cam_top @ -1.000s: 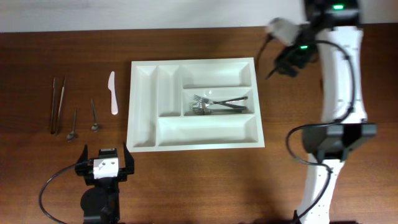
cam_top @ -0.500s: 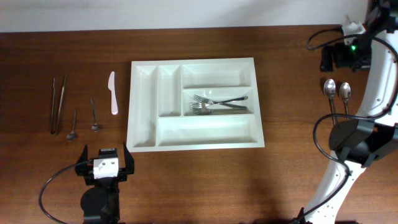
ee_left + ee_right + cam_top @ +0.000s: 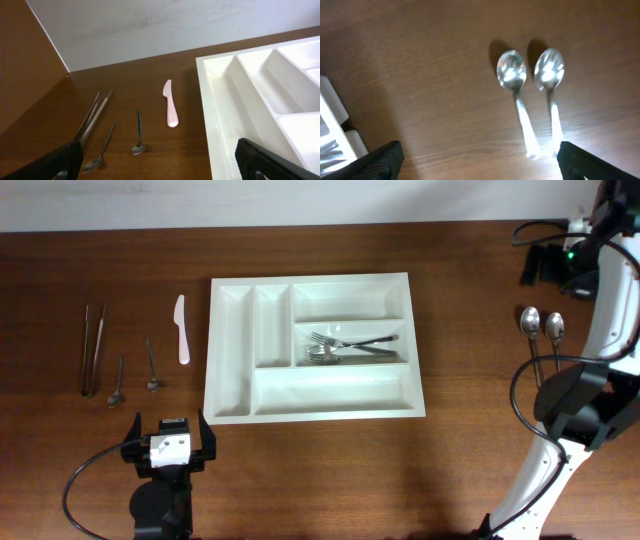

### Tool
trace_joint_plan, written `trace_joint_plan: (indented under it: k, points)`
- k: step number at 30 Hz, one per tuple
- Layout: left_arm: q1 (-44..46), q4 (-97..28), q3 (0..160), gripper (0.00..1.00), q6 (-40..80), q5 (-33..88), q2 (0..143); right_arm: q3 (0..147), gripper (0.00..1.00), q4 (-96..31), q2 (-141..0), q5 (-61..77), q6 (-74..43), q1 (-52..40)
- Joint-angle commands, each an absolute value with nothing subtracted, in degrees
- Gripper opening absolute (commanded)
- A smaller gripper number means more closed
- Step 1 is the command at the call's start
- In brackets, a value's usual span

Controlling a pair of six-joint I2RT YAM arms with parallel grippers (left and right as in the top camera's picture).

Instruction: Pack container

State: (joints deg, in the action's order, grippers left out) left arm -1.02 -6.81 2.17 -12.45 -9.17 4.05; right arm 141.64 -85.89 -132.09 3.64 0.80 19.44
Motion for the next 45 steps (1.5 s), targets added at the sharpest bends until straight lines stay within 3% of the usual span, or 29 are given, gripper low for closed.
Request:
trace_joint_plan:
  k: [1, 6, 13, 17, 31, 39, 45]
  points:
    - [-0.8, -6.7, 1.8, 0.99, -12.9, -8.6, 3.6, 138.3, 0.99, -85.7, -132.8, 5.3, -6.3, 18.8]
    - [-0.8, -6.7, 1.8, 0.99, -12.9, -8.6, 3.6, 135.4, 0.99, -85.7, -132.8, -0.8, -5.8, 19.1]
    - [-0.8, -6.7, 1.8, 0.99, -12.9, -8.6, 3.6, 131.4, 0.99, -85.7, -132.8, -2.7, 23.4, 20.0]
    - [-0.8, -6.7, 1.8, 0.99, -12.9, -8.6, 3.6, 130.6, 0.99, -85.8, -132.9, -2.7, 30.2, 20.0]
    - [-0.8, -6.7, 1.8, 0.99, -12.9, -8.6, 3.6, 121.5, 0.98, -79.7, -132.9, -3.7, 31.3, 22.3]
    - [-0.8, -6.7, 1.8, 0.99, -12.9, -8.6, 3.6, 116.0, 0.92, -76.8, -133.1, -3.7, 31.3, 22.3]
    - [-0.8, -6.7, 1.8, 0.99, -12.9, -8.6, 3.6, 114.6, 0.81, -75.6, -133.6, -3.7, 31.3, 22.3]
